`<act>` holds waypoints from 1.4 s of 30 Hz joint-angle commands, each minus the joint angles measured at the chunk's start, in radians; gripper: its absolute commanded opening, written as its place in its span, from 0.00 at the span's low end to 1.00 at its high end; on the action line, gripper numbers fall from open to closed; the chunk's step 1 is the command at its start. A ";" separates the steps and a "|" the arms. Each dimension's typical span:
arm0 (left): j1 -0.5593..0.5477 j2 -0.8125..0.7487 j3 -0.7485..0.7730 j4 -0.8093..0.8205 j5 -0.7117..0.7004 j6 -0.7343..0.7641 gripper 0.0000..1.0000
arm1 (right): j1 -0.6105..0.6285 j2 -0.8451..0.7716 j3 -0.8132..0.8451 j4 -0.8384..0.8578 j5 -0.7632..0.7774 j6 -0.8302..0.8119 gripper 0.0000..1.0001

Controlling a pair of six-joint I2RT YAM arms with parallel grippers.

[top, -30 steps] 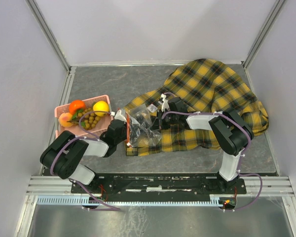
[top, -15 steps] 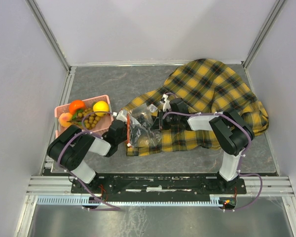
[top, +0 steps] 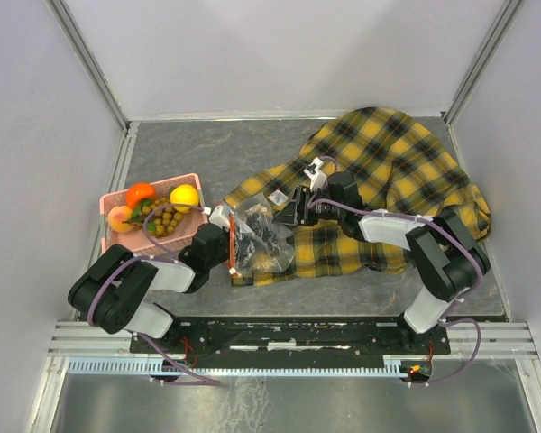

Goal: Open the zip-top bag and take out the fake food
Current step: Pick up the fake fruit from the zipper food storage bag.

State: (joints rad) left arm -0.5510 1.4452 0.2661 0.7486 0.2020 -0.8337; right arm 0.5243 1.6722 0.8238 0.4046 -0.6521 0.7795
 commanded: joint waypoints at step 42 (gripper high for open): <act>0.160 -0.372 -0.095 -0.205 0.072 0.096 0.03 | -0.014 0.066 0.031 -0.021 0.129 -0.091 0.02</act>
State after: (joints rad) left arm -0.4084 1.1679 0.1684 0.6212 0.2726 -0.8017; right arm 0.5182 1.7817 0.8635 0.3431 -0.5362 0.7090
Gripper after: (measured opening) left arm 0.044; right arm 0.022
